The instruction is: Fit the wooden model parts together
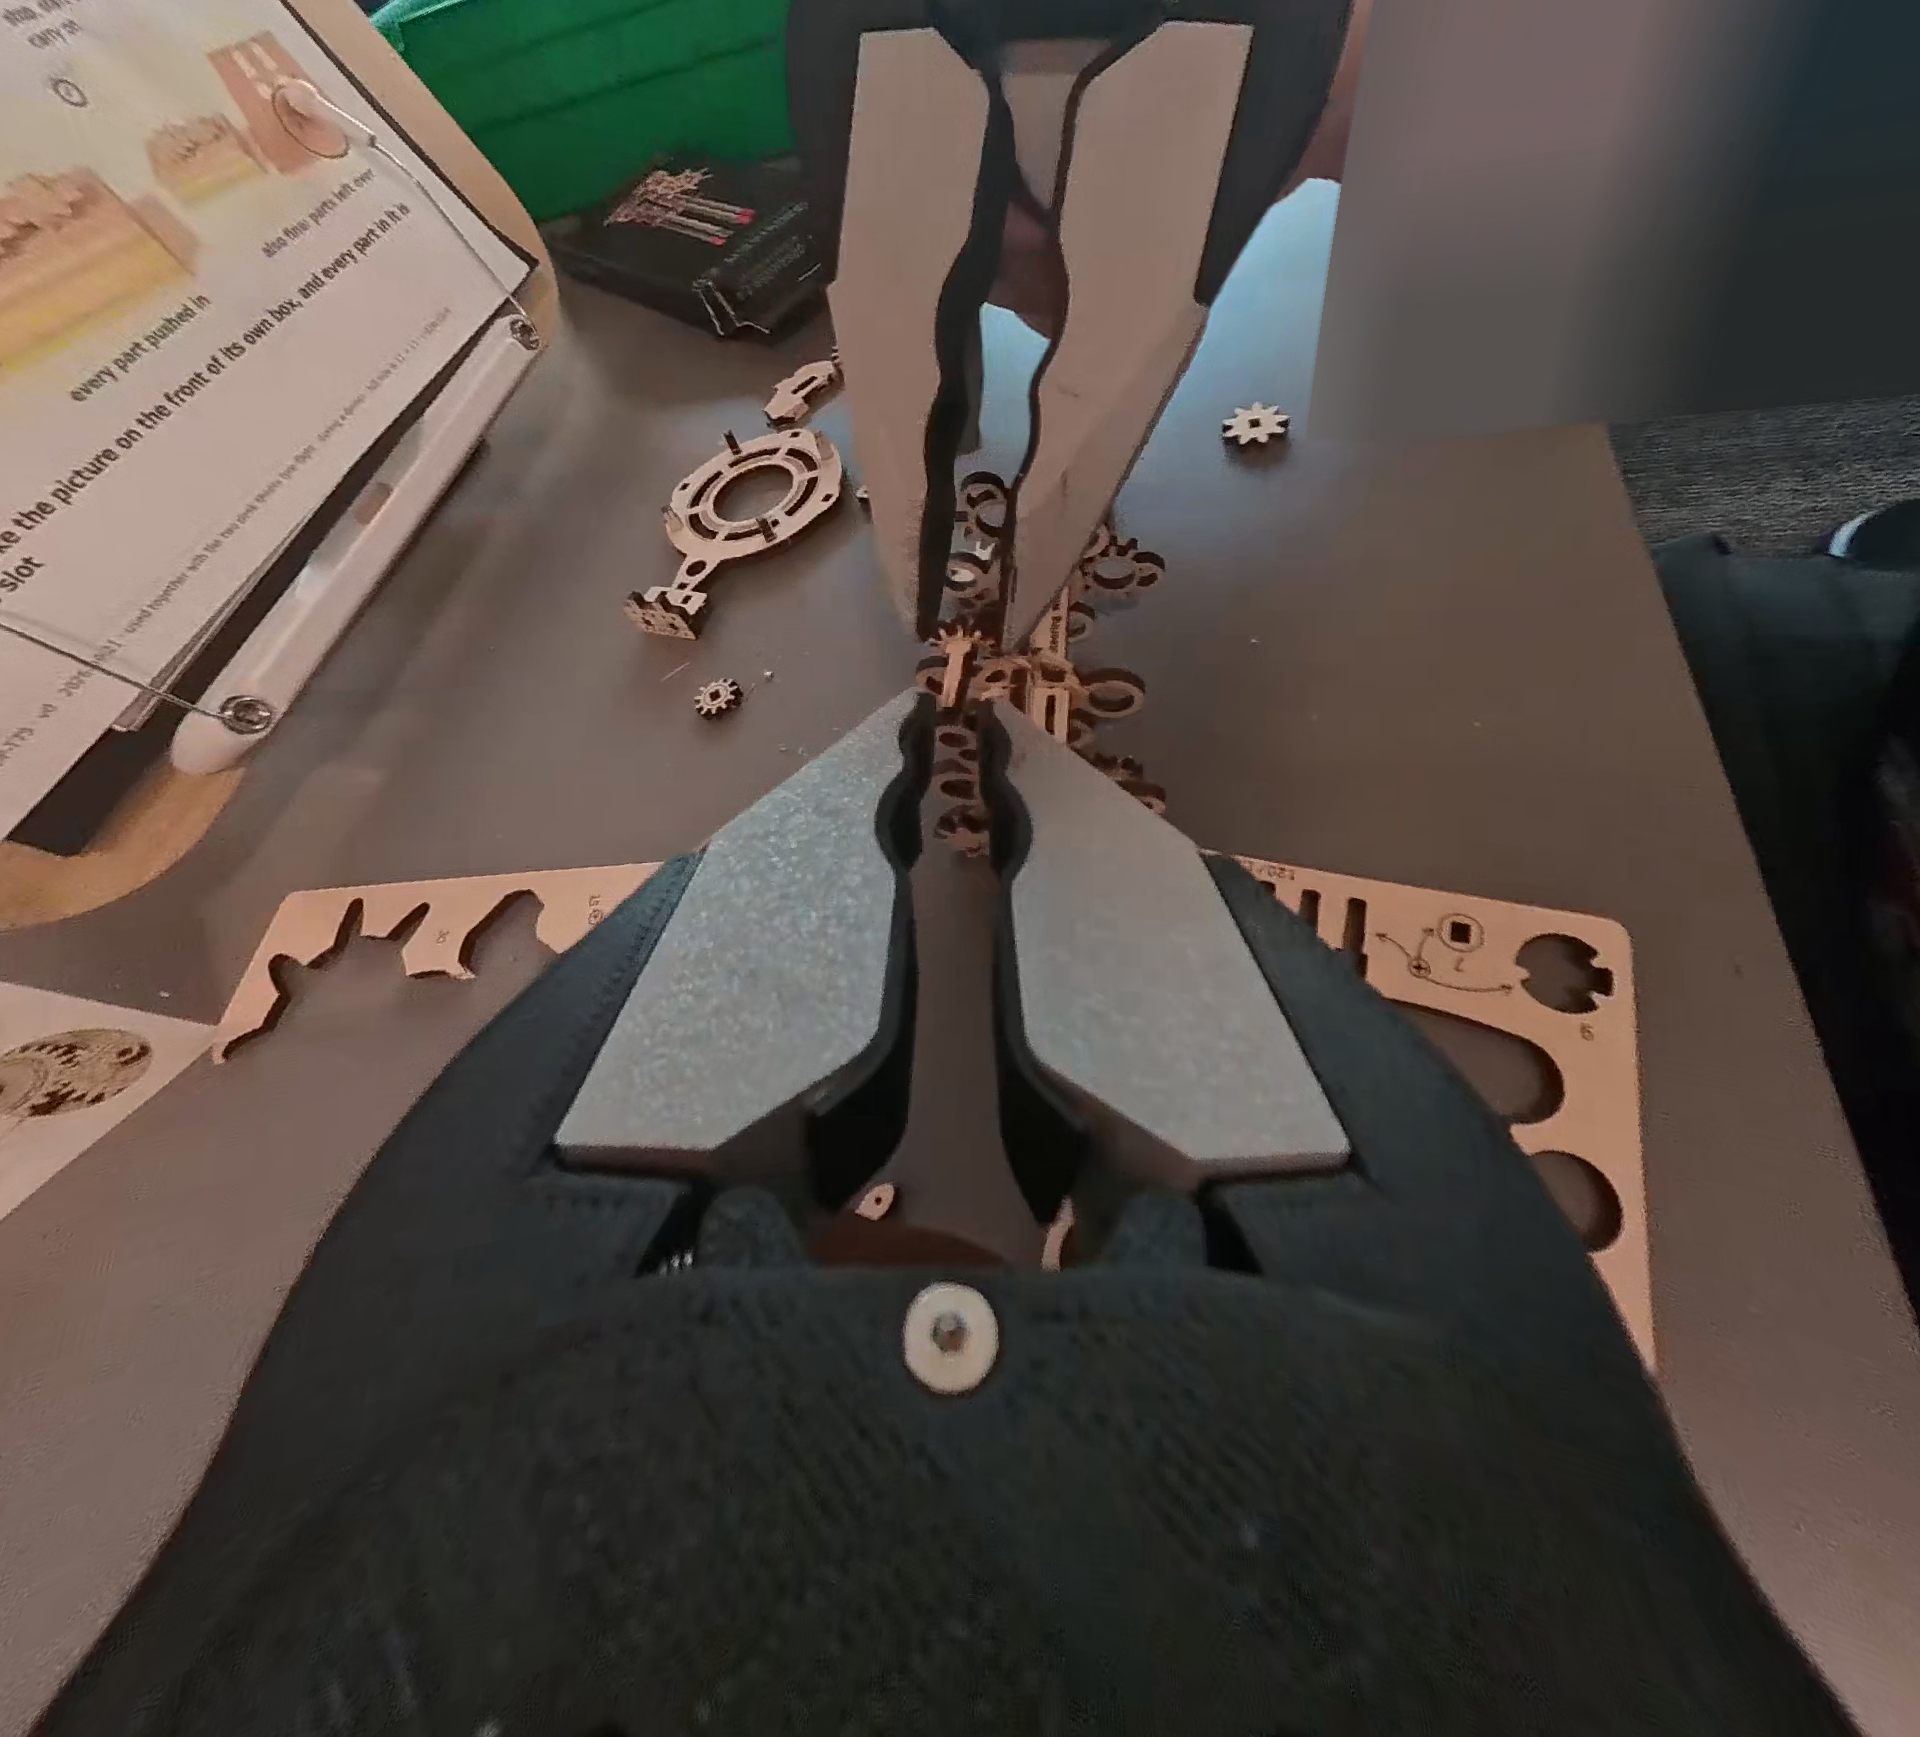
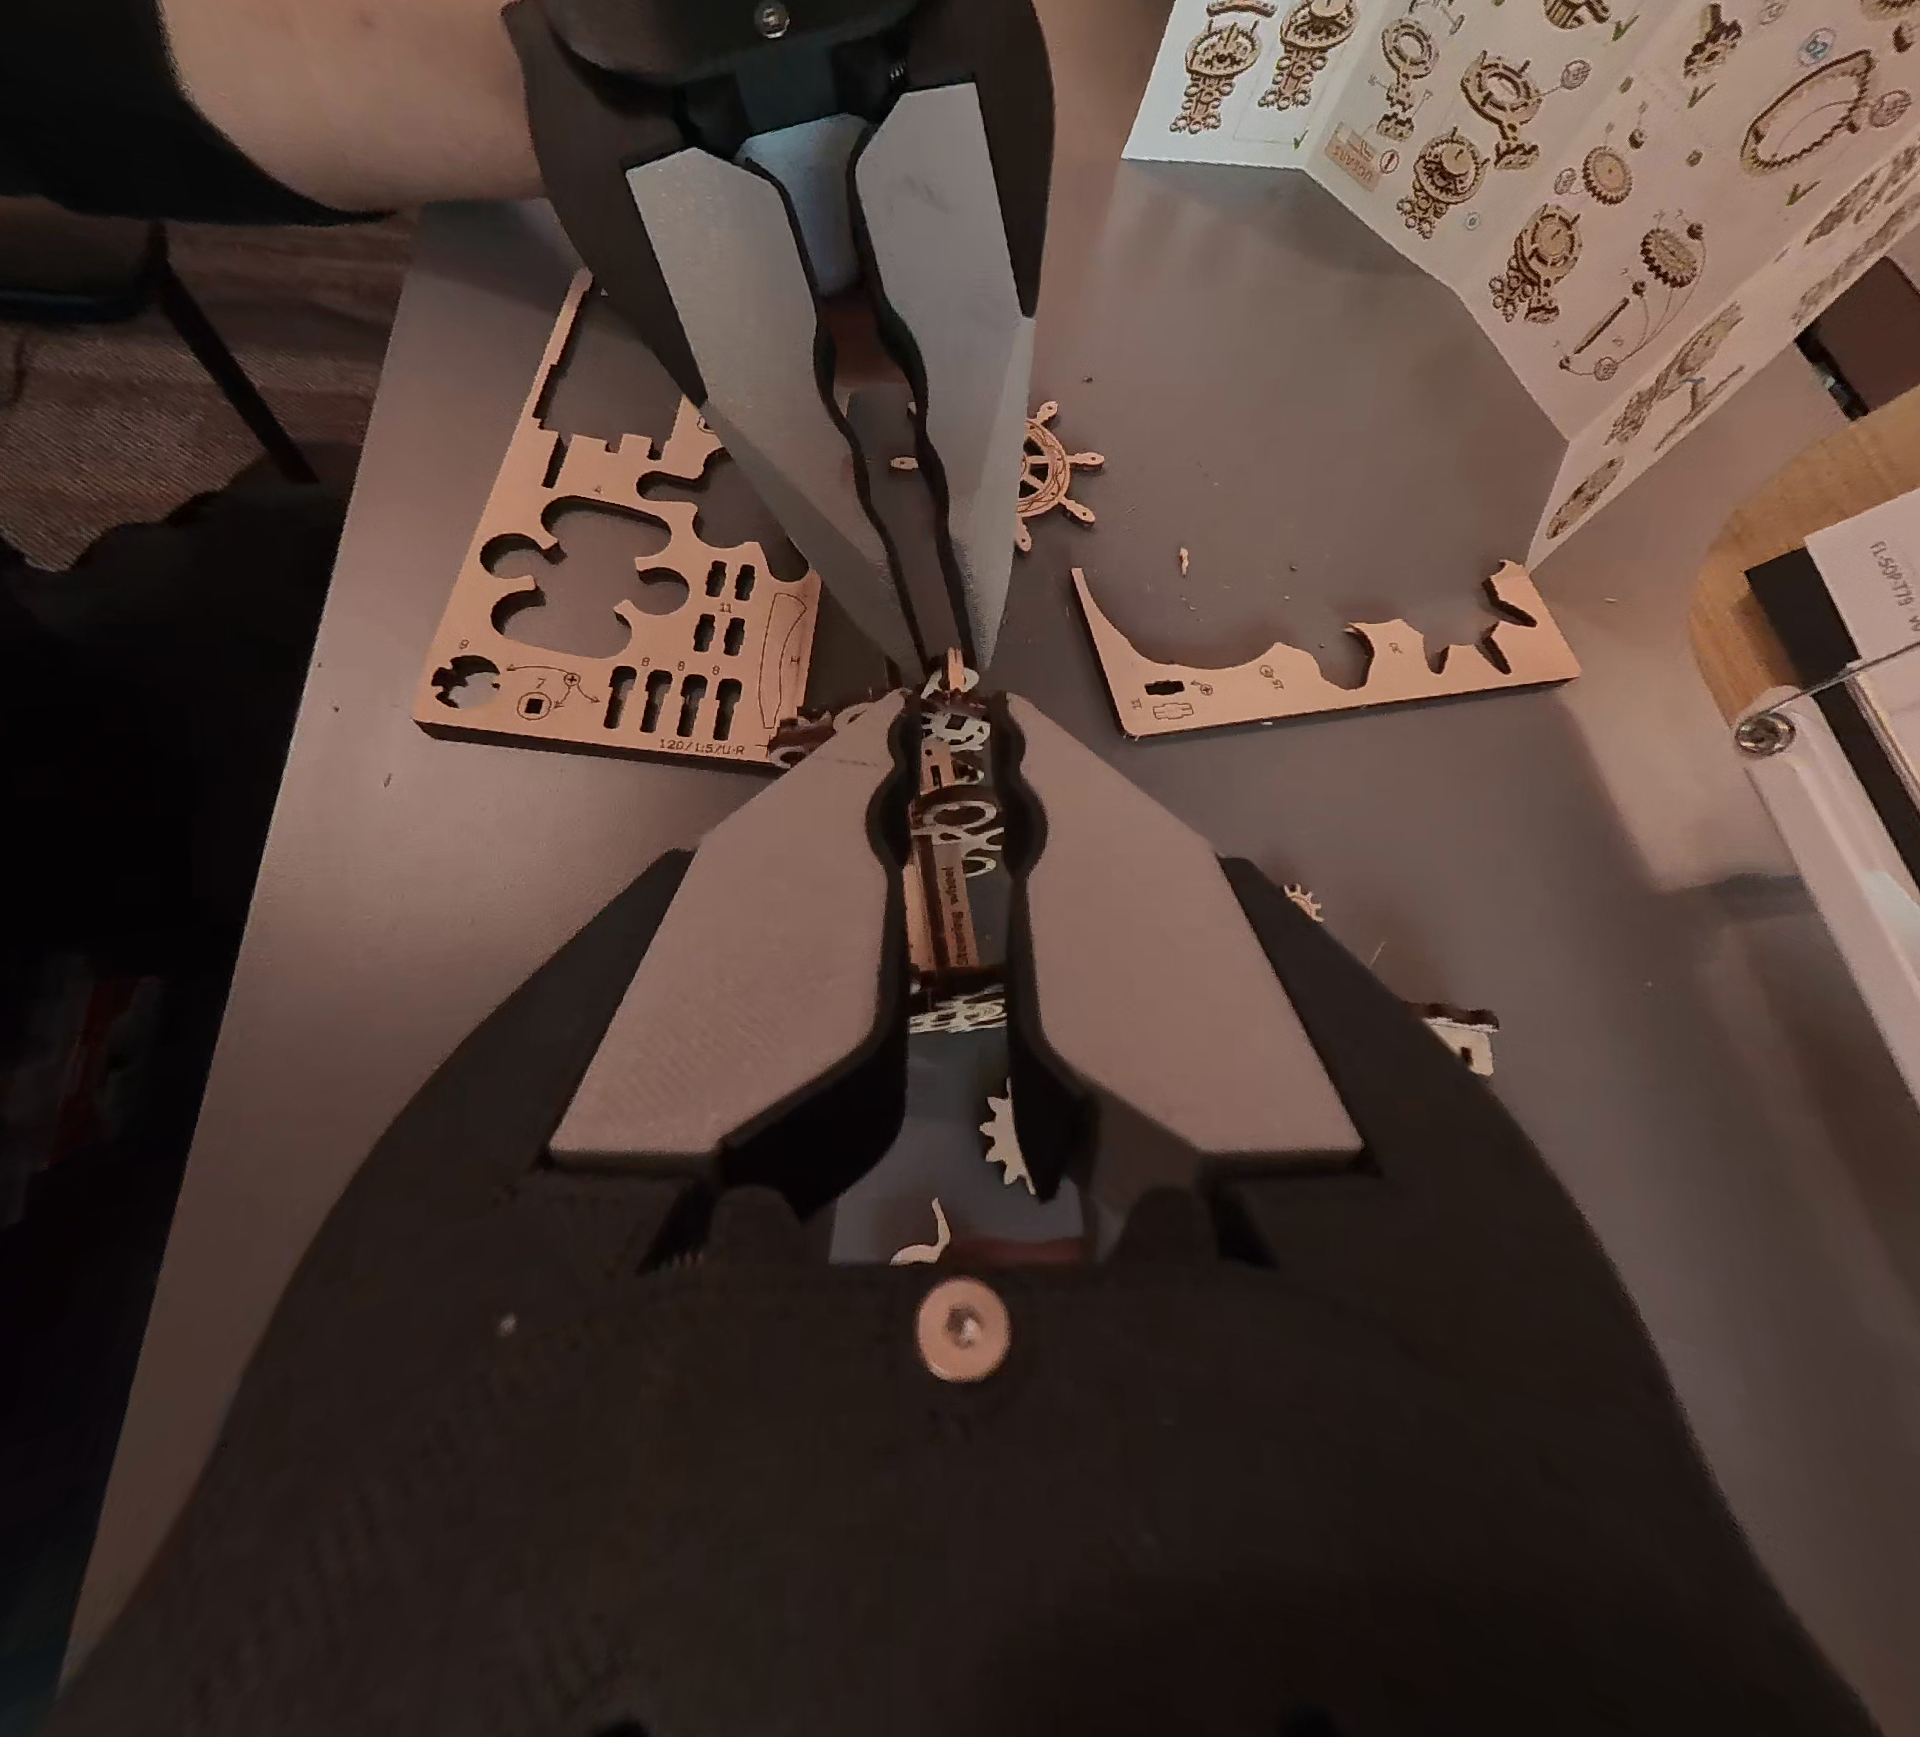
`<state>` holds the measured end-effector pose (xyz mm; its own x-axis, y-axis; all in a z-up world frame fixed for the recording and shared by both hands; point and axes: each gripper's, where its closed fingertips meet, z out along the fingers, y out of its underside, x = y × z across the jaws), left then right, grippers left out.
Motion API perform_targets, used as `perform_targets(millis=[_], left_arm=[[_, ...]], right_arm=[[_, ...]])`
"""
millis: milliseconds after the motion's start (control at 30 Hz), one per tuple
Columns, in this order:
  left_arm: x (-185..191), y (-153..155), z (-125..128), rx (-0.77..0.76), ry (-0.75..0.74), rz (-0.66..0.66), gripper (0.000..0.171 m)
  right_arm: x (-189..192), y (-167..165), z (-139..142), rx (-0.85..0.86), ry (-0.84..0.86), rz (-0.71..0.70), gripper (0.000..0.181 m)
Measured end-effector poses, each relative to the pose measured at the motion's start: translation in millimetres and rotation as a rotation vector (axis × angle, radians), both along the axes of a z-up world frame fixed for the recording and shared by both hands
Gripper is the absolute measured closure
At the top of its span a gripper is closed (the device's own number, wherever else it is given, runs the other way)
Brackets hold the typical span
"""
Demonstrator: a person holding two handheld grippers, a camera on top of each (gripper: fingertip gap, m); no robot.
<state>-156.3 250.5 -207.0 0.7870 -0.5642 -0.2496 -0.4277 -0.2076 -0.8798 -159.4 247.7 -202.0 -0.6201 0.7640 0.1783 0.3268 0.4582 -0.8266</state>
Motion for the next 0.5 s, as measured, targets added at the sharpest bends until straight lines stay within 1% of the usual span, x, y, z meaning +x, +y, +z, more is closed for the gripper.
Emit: perform_targets(millis=[200,300,367,500], left_arm=[[0.2,-0.8,0.1,-0.001,-0.005,-0.009,0.167],[1.2,-1.0,-0.6,-0.011,-0.013,-0.019,0.162],[1.7,-0.8,-2.4,-0.029,-0.017,-0.026,0.154],[1.9,0.1,-3.6,-0.049,-0.035,-0.04,0.157]], right_arm=[[0.1,0.5,-2.2,0.058,0.005,-0.002,0.172],[0.0,1.0,-1.8,0.082,0.006,-0.001,0.172],[0.6,1.4,-1.6,0.095,0.005,0.0,0.172],[1.0,3.0,-2.0,0.105,0.002,-0.001,0.172]])
